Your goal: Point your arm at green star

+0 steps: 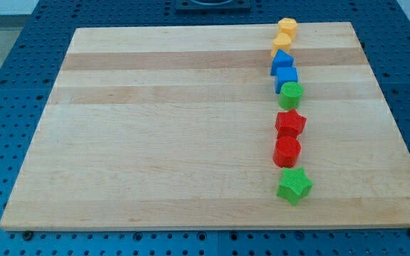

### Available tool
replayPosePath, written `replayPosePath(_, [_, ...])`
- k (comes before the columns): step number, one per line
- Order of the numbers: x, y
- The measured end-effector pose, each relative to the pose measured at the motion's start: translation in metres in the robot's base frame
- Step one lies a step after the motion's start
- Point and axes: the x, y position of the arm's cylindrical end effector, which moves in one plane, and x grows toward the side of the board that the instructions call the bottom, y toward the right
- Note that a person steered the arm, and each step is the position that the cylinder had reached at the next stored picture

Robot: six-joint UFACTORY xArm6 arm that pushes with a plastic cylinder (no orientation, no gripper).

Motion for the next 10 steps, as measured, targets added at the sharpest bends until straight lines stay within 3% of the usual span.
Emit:
replayPosePath(3, [0.050, -0.015])
replayPosePath(7, [0.050, -0.132])
replayPosePath(10, [0.050, -0.163])
